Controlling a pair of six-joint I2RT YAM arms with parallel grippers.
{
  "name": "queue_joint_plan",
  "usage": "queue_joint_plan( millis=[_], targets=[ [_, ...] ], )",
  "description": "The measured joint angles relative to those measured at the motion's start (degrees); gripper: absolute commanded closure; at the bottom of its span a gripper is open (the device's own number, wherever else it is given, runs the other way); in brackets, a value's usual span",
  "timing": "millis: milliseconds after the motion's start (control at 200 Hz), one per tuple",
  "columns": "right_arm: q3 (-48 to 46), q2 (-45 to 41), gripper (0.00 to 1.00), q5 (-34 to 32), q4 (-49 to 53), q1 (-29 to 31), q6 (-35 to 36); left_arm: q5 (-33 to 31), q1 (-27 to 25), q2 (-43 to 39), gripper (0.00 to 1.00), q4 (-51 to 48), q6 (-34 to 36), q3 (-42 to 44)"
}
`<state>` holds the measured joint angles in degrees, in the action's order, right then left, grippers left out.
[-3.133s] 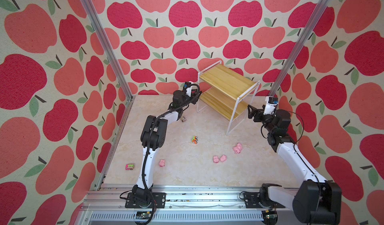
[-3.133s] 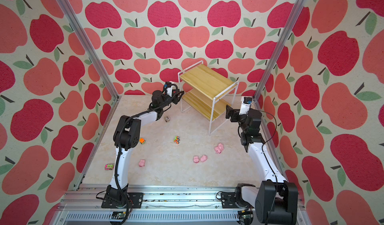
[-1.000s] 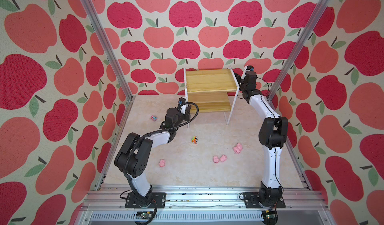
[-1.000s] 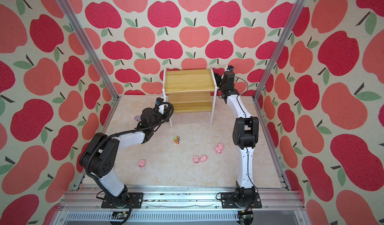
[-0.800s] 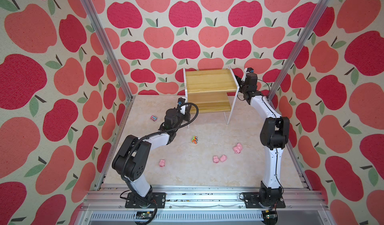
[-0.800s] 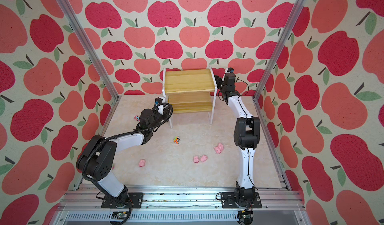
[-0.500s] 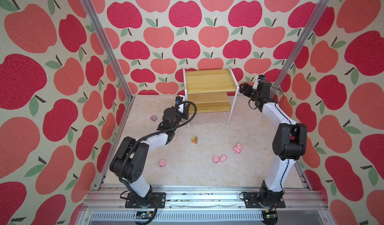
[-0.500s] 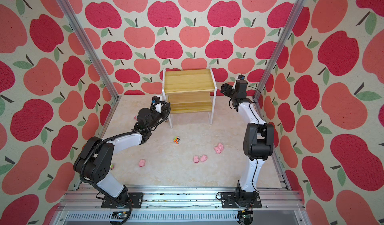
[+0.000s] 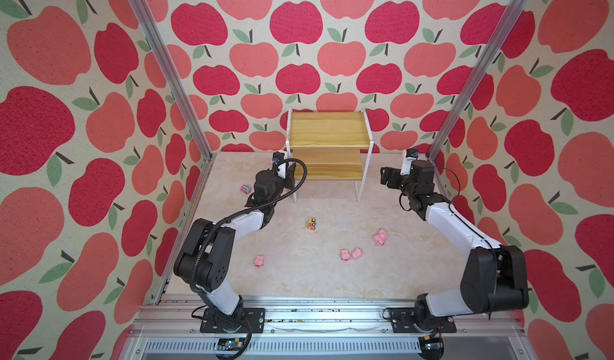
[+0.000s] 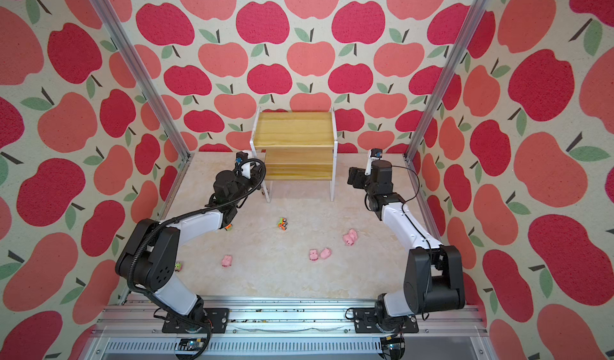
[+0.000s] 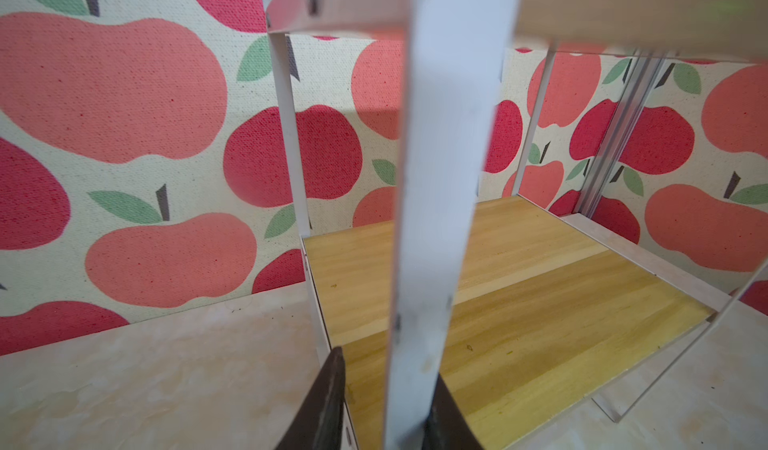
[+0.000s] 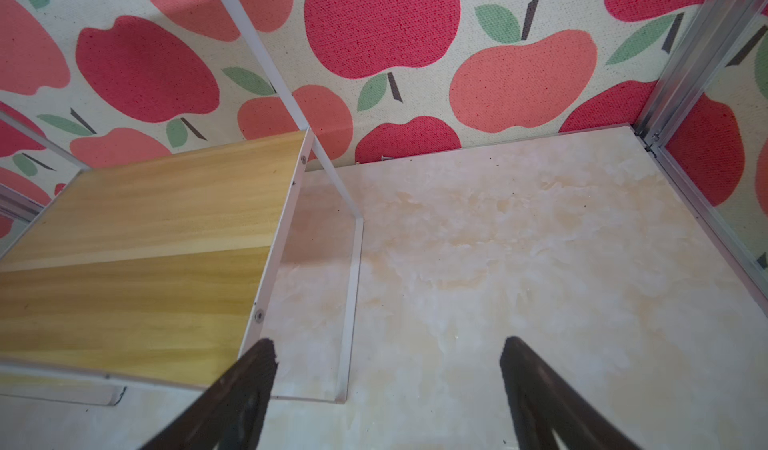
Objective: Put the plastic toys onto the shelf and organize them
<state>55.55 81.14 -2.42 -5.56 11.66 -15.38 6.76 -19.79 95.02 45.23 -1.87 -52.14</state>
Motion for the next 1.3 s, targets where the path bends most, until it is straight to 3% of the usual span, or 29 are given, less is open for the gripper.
queue_joint_plan(
  millis=[100, 255, 355, 585, 815, 911, 956, 1136, 1301],
  targets=[
    [-3.15, -3.21, 0.12, -0.83, 1.55, 0.5, 0.57, -0.15, -0.09, 0.0, 0.58, -0.79, -0.07, -0.09],
    [-8.31, -8.02, 0.12, -2.54, 4.28, 2.71, 0.59, -0.79, -0.98, -1.07, 0.31, -2.58, -0.33, 0.63],
    [-11.82, -10.58, 0.12, -3.32, 5.49, 5.77, 0.61, -1.49, -1.84, -4.37, 0.22, -3.43, -0.57, 3.54],
    [-15.32, -11.56, 0.12, -5.73, 6.6, 16.0, 2.14, -4.66, -2.8, -15.19, 0.17, -8.11, -4.79, 11.93],
    [-15.26, -7.96, 0.12, -7.37, 7.52, 26.27, 5.42, -9.84, -3.61, -25.16, 0.1, -21.53, -12.09, 16.06],
    [-14.69, -6.43, 0.12, -7.87, 9.62, 29.57, 6.95, -11.34, -3.76, -28.44, 0.07, -29.14, -14.91, 16.09],
    [-14.27, -5.99, 0.12, -8.07, 10.34, 30.93, 7.43, -11.98, -3.76, -29.94, 0.0, -33.03, -16.06, 16.06],
    [-11.3, -2.6, 0.12, -7.89, 10.45, 36.2, 7.85, -12.98, -3.76, -31.98, 0.01, -49.68, -19.21, 13.14],
    [-6.05, 5.55, 0.12, -7.63, 10.01, 41.57, 7.91, -11.78, -3.74, -31.12, 0.01, -63.01, -19.32, 6.49]
  ],
)
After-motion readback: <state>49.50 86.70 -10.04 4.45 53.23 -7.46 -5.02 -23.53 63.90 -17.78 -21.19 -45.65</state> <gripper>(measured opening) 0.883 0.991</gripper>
